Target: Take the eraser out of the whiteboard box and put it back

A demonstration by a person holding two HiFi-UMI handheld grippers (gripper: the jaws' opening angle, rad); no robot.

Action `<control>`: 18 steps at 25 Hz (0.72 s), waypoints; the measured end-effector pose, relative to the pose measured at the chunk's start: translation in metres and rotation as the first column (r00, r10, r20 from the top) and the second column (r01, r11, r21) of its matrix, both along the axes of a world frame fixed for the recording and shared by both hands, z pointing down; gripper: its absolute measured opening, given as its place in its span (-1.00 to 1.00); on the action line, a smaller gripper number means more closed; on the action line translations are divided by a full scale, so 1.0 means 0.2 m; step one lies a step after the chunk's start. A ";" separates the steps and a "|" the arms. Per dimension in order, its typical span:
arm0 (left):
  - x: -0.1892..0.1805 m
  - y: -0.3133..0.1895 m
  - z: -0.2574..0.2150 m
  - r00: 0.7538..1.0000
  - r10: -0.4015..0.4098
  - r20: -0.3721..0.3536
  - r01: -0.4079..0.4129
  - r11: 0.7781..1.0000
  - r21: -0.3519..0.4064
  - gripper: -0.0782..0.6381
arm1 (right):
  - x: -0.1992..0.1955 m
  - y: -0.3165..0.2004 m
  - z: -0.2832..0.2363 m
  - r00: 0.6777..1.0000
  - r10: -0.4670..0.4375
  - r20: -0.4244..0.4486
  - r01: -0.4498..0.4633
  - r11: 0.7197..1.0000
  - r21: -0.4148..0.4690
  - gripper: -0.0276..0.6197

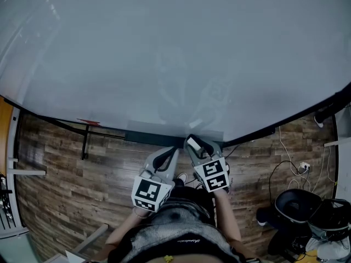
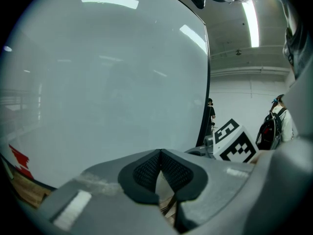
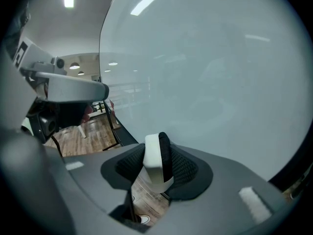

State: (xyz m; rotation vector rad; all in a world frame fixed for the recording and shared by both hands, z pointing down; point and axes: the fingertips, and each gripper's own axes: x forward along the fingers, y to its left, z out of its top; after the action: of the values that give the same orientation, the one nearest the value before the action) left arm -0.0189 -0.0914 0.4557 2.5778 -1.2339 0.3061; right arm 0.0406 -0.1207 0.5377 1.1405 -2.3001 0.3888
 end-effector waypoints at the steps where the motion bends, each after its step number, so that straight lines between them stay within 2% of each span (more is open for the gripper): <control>1: 0.00 0.00 0.00 1.000 0.002 0.001 -0.002 1.000 0.001 -0.78 | 0.00 0.00 0.00 1.000 -0.001 -0.003 0.001 1.000 0.000 -0.41; 18: 0.01 0.01 0.01 1.000 0.001 -0.008 -0.001 1.000 -0.005 -0.78 | 0.01 0.00 0.01 1.000 0.004 -0.006 -0.004 1.000 0.002 -0.41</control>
State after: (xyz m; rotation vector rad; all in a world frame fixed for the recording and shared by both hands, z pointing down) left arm -0.0170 -0.0892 0.4578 2.5735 -1.2277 0.2988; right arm 0.0429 -0.1203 0.5406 1.1462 -2.2937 0.3845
